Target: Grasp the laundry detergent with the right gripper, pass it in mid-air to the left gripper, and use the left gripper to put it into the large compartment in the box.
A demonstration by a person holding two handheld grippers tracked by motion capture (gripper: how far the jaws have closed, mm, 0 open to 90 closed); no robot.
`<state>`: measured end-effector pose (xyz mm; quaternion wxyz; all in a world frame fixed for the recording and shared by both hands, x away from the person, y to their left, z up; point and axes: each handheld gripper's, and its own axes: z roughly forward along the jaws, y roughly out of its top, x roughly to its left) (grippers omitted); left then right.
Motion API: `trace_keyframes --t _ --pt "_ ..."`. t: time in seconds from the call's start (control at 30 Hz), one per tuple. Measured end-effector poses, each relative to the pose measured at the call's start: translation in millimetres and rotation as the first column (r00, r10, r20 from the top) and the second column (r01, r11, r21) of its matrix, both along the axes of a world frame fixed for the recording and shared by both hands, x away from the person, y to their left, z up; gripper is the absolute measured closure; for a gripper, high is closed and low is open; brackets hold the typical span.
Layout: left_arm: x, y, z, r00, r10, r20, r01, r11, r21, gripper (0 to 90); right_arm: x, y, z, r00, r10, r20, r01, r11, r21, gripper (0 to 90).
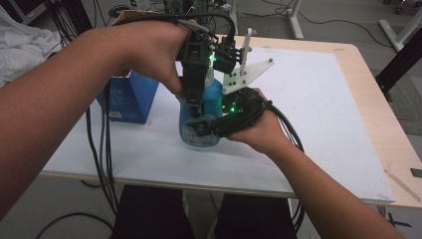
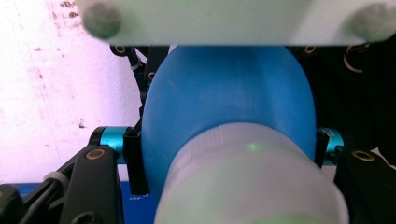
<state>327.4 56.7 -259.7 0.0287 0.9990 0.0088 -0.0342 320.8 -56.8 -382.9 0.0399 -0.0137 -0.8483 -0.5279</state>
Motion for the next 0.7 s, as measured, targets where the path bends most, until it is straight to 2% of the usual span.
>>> trace_keyframes --t 0.13,0.33,0.43,0.5,0.7 --pt "0.7 -0.1 -0.6 1.0 0.005 0.001 -0.005 0.9999 0.015 38.3 0.0 -5.4 2.2 0.9999 -0.01 -0.003 0.01 1.0 0.021 36.7" --pt "3.3 2.6 1.5 0.9999 0.016 0.002 -0.016 0.9996 0.024 38.3 3.4 -17.1 2.0 0.9984 -0.051 -0.024 0.051 0.999 -0.02 22.7" --pt "5.2 5.6 3.9 0.9996 0.027 0.001 -0.027 0.9993 0.026 38.3 4.6 -24.9 3.9 0.9977 -0.066 -0.015 0.066 0.998 -0.025 21.6" --pt "6.6 7.2 5.7 0.9995 0.032 0.002 -0.032 0.9991 0.026 38.3 5.5 -30.0 6.6 0.9958 -0.091 -0.006 0.091 0.995 -0.032 12.9" --pt "9.3 9.4 8.3 0.9989 0.046 0.003 -0.046 0.9985 0.03 38.3 6.5 -40.6 11.4 0.9945 -0.105 0.009 0.105 0.993 -0.057 12.8"
